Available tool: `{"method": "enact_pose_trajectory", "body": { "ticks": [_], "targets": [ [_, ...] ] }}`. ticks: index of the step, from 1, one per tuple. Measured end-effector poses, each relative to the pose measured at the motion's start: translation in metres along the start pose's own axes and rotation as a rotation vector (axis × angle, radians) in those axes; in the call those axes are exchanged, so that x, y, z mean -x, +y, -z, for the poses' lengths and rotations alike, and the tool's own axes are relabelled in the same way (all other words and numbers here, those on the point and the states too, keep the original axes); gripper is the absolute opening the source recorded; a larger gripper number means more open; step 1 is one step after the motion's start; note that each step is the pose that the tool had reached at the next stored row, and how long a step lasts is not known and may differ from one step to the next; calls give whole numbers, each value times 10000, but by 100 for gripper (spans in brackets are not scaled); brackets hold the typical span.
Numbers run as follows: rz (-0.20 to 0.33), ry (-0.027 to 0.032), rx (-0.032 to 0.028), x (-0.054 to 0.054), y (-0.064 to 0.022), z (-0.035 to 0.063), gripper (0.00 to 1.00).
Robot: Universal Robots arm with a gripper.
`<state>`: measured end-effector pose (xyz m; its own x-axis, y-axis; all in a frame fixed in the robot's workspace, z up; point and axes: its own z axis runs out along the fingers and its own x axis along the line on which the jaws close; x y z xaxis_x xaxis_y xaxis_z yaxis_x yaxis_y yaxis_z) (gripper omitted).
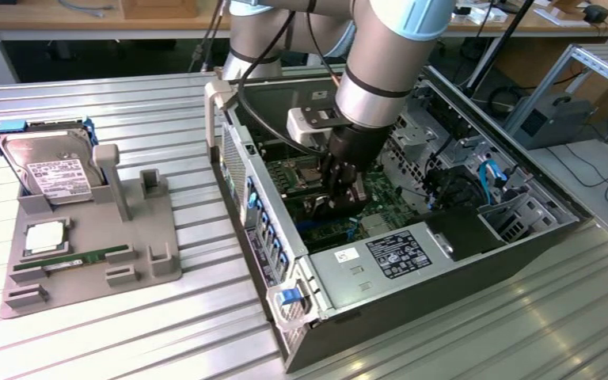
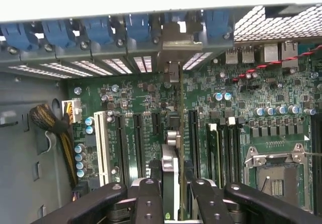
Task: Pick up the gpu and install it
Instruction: 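Insert the gpu into the slot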
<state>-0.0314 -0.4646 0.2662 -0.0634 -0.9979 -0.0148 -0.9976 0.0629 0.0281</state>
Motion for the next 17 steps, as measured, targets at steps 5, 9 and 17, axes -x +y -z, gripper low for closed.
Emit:
{"method": "enact_pose_trajectory", "body": {
  "ticks": [5,9,17],
  "targets": [
    [0,0,40,4,-18,-13,27],
    [-2,3,61,4,-7,-54,27],
    [-2,6,95,4,-13,-86,27]
  ]
}}
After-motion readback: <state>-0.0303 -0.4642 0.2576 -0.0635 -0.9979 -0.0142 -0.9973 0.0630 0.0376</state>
